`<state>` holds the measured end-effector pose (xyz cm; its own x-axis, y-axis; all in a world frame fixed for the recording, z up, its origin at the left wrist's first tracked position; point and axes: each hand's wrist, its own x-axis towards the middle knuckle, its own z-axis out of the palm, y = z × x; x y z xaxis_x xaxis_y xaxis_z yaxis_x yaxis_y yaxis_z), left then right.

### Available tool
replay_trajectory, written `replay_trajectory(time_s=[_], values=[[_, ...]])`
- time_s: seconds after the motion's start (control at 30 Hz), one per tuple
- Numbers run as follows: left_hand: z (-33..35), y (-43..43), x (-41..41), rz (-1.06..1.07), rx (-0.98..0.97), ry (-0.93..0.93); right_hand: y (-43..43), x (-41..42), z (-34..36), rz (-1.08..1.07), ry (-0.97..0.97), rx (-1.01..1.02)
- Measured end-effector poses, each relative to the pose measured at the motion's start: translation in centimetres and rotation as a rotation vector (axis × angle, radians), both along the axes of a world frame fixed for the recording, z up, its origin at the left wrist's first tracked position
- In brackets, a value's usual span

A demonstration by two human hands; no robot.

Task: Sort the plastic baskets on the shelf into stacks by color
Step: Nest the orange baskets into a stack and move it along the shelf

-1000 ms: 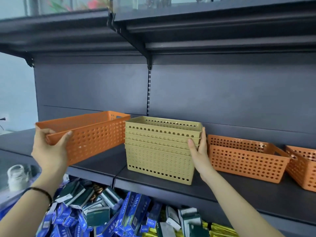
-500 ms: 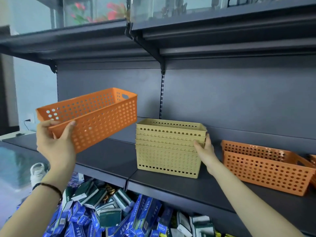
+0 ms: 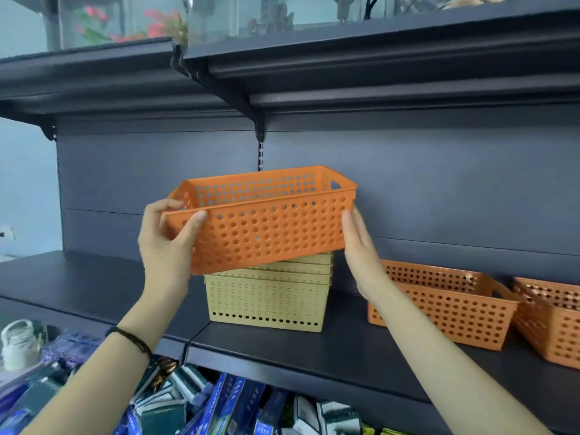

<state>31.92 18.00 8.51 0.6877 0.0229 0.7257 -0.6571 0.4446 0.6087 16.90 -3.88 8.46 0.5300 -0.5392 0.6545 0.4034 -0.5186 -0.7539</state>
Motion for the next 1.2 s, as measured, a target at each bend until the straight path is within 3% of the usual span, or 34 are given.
replay_trajectory(time_s=[0.2, 0.4, 0.63, 0.83, 1.03, 1.2], values=[[0.9, -7.9, -4.7, -0.150, 0.069, 0.060, -6.3, -6.4, -0.3, -0.116, -0.067, -0.042], [1.4, -18.5, -10.9, -0.305, 0.152, 0.006, -15.2, -14.4, -1.4, -0.260, -0.095, 0.022], [-3.1, -30.0, -14.2, -0.432, 0.271, 0.040, -23.6, -20.4, -5.5, -0.340, -0.011, 0.143], [-4.0, -32.6, -13.8, -0.457, 0.354, 0.158, -25.5, -20.8, -7.5, -0.329, 0.077, 0.197], [-3.7, -33.8, -11.7, -0.486, 0.453, 0.147, -25.0, -20.4, -7.9, -0.341, 0.073, 0.243], [-4.5, -34.1, -10.6, -0.501, 0.557, 0.106, -24.6, -20.4, -8.6, -0.421, 0.179, 0.281]])
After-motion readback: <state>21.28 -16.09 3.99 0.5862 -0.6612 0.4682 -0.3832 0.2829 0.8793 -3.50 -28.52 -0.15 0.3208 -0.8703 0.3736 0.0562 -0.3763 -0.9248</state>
